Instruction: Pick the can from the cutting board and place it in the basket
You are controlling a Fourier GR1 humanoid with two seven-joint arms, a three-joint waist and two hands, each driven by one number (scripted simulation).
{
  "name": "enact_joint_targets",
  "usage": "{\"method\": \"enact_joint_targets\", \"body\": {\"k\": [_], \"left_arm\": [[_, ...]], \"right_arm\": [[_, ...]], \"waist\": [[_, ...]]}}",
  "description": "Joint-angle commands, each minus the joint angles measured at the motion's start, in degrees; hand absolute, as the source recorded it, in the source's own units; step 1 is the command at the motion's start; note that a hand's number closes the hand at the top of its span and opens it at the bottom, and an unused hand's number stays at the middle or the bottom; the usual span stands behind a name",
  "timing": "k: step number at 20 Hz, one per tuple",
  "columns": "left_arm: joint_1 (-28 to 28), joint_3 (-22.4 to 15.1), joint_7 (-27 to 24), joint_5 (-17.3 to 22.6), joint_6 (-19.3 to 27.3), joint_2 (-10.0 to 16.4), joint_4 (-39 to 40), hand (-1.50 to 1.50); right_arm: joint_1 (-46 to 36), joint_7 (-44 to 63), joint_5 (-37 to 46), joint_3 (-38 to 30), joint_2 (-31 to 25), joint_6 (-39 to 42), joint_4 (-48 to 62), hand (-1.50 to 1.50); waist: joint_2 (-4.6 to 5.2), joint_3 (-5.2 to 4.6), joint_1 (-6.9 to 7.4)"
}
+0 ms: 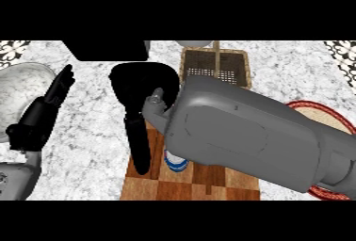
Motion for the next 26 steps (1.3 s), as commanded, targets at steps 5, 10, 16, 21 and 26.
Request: {"method": "enact_joint_targets", "body": {"k": [5,10,16,21,26], "left_arm": [[0.1,0.3,0.5,-0.9,-0.3,-0.6,-1.4,0.0],[0.4,1.7,-0.5,0.0,-2.2,-0.6,-0.4,0.0],[0.6,3.2,-2.0,-0.2,-3.3,-0.8,0.4,0.0],[-0.1,3.1,0.4,-1.9,-2.5,-2.0,-0.3,0.0],[2.5,2.5,2.8,-3.7,-2.2,-2.8,-5.6,0.0]], "right_arm": [[4.5,3.8,3.4,7.6,3.8,4.1,3.4,-1.5],[7.2,5.4,2.8,7.7,3.4,5.8,2.9,-1.5],[12.9,2.7,9.6,10.4,5.6,3.6,4.0,-1.5],[17.0,3.6,11.6,8.6,0.8,5.7,-2.9,-1.5],[21.1,-0.7,18.9,8.1,4.3,5.5,-0.1,-1.5]], "waist": [[0.15,0.02,0.61],[0.08,0.03,0.19],[0.14,0.04,0.19],[0.01,0.07,-0.47],[0.09,0.08,0.26]]}}
